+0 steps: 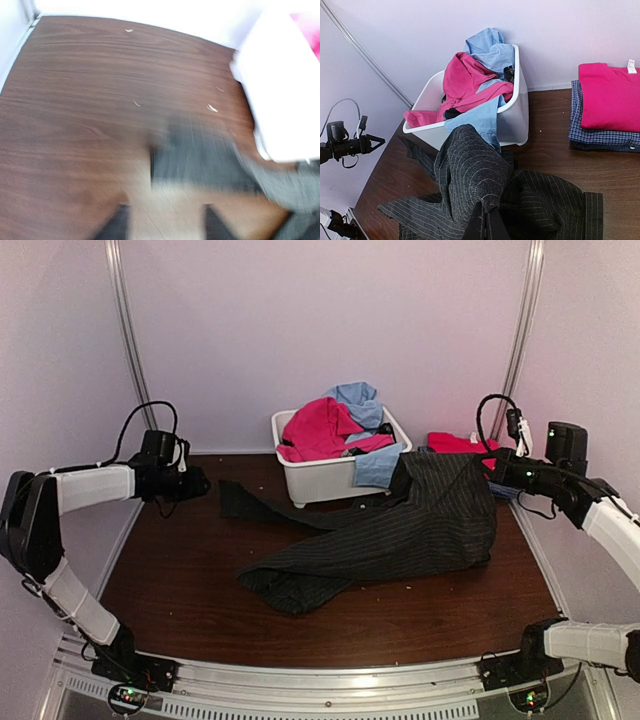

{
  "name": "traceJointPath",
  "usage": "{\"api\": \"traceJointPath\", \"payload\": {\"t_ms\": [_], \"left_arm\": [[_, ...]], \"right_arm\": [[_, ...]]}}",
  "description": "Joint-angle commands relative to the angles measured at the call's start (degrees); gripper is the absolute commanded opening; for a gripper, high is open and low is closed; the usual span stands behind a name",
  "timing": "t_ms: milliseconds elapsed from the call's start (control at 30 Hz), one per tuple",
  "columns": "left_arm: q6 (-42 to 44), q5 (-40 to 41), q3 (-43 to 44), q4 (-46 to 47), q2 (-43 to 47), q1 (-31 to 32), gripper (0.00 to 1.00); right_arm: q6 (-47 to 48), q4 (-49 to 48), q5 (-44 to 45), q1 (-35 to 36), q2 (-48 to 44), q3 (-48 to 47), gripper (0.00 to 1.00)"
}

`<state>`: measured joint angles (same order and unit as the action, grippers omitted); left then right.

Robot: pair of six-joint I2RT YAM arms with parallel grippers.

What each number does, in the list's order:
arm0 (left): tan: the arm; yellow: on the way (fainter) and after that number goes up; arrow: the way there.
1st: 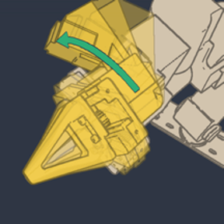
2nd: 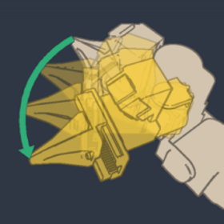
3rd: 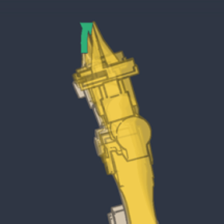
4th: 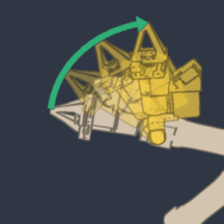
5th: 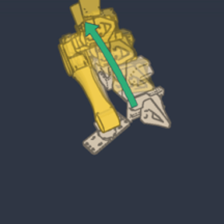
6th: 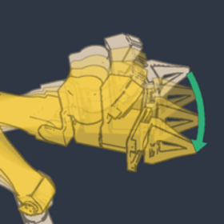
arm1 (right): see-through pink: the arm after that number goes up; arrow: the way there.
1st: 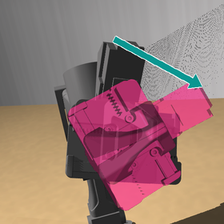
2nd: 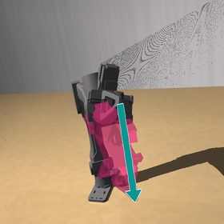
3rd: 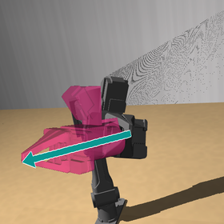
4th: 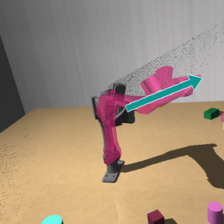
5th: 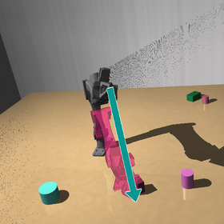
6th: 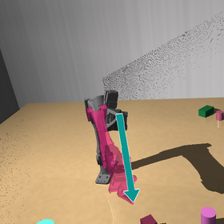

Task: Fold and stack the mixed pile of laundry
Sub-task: Flatten out the crumpled shirt at the center of the board.

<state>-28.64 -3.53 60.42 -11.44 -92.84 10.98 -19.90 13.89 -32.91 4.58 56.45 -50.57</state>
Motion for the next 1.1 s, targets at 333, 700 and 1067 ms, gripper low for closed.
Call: {"api": "traceJointPath", "payload": {"t_ms": [333, 700, 1067], "left_arm": [[0.6, -18.5, -33.9, 13.5, 31.2, 19.9, 0.83], [1.3, -20.6, -34.6, 23.8, 18.6, 24.7, 0.60], [18.1, 6.2, -8.7, 7.5, 22.8, 23.9, 0.00]], "right_arm": [[-0.9, -2.0, -1.2, -1.2, -0.9, 0.8, 0.00], [-0.9, -3.2, -1.3, -1.9, -0.1, -0.9, 0.00], [-5.6, -13.4, -3.7, -2.5, 8.8, -11.4, 0.00]]}}
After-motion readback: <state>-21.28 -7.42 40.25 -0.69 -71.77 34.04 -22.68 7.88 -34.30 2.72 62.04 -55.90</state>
